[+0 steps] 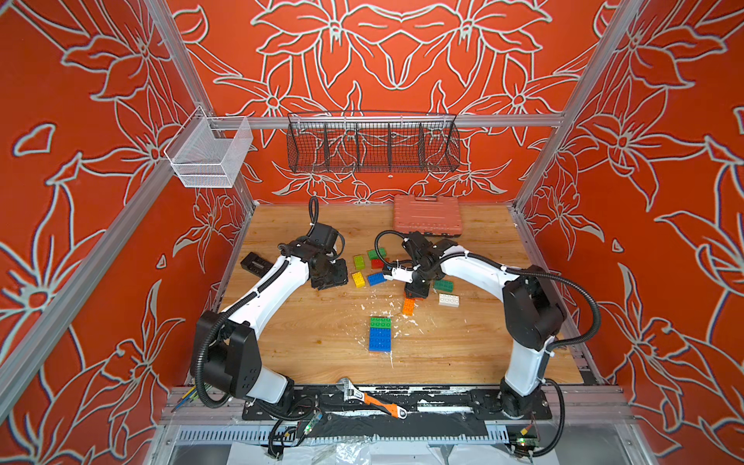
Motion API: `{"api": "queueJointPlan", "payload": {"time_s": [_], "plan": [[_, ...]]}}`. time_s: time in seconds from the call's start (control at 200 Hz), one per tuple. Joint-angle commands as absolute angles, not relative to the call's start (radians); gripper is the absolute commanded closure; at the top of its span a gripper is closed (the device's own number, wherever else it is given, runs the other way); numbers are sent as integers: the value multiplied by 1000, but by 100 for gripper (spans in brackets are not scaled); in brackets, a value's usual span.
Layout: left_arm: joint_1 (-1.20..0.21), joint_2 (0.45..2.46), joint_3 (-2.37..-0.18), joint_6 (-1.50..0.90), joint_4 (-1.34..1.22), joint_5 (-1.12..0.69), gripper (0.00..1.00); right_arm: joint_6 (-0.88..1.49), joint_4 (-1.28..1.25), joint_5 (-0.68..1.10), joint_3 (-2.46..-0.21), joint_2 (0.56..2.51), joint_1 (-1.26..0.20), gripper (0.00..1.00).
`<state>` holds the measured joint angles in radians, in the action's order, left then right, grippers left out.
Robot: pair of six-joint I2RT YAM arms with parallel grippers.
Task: Assemble a rectangle with lego
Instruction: Assemble the lego brick with the lego brick.
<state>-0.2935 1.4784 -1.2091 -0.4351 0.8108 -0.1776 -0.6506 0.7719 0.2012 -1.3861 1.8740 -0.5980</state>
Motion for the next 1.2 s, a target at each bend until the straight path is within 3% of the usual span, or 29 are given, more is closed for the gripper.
{"api": "queueJointPlan", "payload": {"time_s": [0.0, 1.196], "plan": [[-287, 1473, -1197, -439, 807, -184, 58, -653, 761, 227, -1368, 1887, -606, 97], [-284, 1480, -1189, -420, 807, -187, 57, -685, 801, 266, -1380, 1908, -558, 100]]}}
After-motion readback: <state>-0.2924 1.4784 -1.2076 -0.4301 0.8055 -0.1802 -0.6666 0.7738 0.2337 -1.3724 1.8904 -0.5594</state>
